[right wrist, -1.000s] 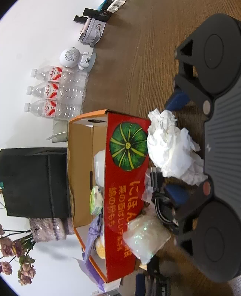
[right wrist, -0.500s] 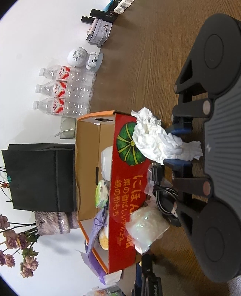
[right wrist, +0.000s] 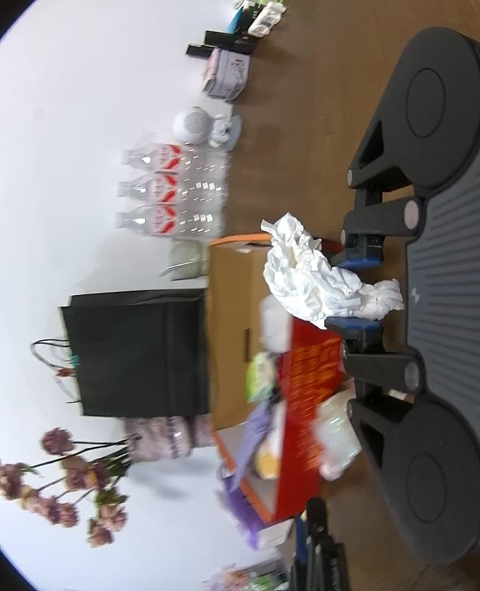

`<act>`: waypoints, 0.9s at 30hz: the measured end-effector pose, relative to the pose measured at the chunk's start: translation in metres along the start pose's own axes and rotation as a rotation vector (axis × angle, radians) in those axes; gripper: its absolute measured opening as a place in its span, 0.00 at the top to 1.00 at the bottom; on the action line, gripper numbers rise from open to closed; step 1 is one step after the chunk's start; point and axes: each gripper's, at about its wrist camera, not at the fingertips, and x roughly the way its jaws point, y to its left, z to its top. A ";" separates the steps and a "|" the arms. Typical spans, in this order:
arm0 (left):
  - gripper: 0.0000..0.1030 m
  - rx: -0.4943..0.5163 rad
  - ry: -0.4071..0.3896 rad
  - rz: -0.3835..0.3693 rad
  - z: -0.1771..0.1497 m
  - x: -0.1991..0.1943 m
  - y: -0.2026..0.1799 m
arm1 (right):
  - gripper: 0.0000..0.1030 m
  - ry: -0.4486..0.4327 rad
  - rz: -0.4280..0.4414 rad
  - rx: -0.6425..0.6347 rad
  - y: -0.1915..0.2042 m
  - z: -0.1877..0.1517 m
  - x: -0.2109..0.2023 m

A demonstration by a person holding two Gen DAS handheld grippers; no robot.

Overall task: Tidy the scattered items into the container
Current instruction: 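Carry the tissue and yellow bar over the box and open both tools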

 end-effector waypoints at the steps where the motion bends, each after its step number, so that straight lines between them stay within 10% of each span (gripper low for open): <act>1: 0.70 0.005 -0.004 -0.008 0.008 0.001 -0.001 | 0.76 -0.008 0.009 -0.001 0.001 0.005 -0.001; 12: 0.70 -0.150 -0.156 0.108 0.082 0.042 0.000 | 0.76 -0.119 0.006 0.010 0.037 0.090 0.038; 27: 0.70 -0.116 0.016 0.180 0.070 0.115 0.007 | 0.76 0.091 0.011 0.031 0.044 0.077 0.128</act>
